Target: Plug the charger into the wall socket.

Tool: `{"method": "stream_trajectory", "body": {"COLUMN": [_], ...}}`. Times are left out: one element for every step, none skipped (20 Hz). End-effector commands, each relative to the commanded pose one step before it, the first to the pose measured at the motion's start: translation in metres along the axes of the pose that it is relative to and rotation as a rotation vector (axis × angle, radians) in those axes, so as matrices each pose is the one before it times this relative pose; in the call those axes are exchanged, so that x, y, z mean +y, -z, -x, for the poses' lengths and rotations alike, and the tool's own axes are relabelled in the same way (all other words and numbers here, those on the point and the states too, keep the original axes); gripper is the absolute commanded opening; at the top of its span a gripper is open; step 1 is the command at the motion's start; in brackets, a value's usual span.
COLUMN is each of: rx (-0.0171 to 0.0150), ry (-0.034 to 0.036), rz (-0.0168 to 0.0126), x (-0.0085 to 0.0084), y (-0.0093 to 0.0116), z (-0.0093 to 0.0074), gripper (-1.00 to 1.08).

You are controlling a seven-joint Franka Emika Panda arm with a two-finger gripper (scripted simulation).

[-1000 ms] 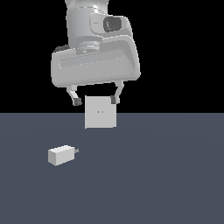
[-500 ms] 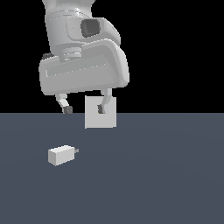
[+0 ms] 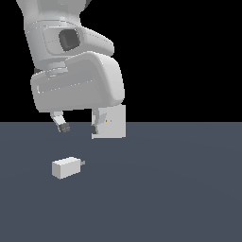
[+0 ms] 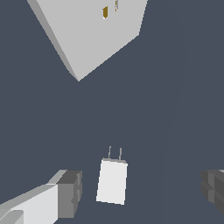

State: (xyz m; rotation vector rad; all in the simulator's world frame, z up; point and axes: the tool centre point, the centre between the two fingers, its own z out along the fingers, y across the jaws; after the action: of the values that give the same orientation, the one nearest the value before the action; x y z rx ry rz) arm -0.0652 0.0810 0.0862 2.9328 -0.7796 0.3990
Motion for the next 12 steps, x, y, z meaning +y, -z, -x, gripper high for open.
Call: {"method": "stream_trajectory", "body": {"rx": [0.01562,0.00553,0.00527,0.005,0.00473,0.00441,0.00413,0.00383,0.00353,0.00321,0.00285,0.00253], "ry": [-0.02579,-0.0093,-0.00884,-0.00843,-0.00805,-0.00758,-0.00714,-0.00664,-0.00613,-0.00561,-0.00503,-0.00454], "rz": [0.00467,0.00191,0.00183,0.00177,0.00173,0.00166,0.00159,0.00149,0.00139,0.00128,0.00116,0.00108], "x": [-0.00393,-0.00143,-0.00137,-0.00131,-0.00123,-0.00118,-0.0011,-0.00103,-0.00095,-0.00087,-0.00079,-0.00068], "y": [-0.00368,-0.00138,-0.00132,-0.00127,-0.00121,-0.00117,-0.0011,-0.00103,-0.00096,-0.00088,-0.0008,-0.00072], "z": [0.00463,0.00168,0.0016,0.00153,0.00144,0.00137,0.00128,0.0012,0.0011,0.001,0.00092,0.0008], "gripper": [1.0,1.0,1.0,1.0,1.0,1.0,1.0,1.0,1.0,1.0,1.0,1.0]}}
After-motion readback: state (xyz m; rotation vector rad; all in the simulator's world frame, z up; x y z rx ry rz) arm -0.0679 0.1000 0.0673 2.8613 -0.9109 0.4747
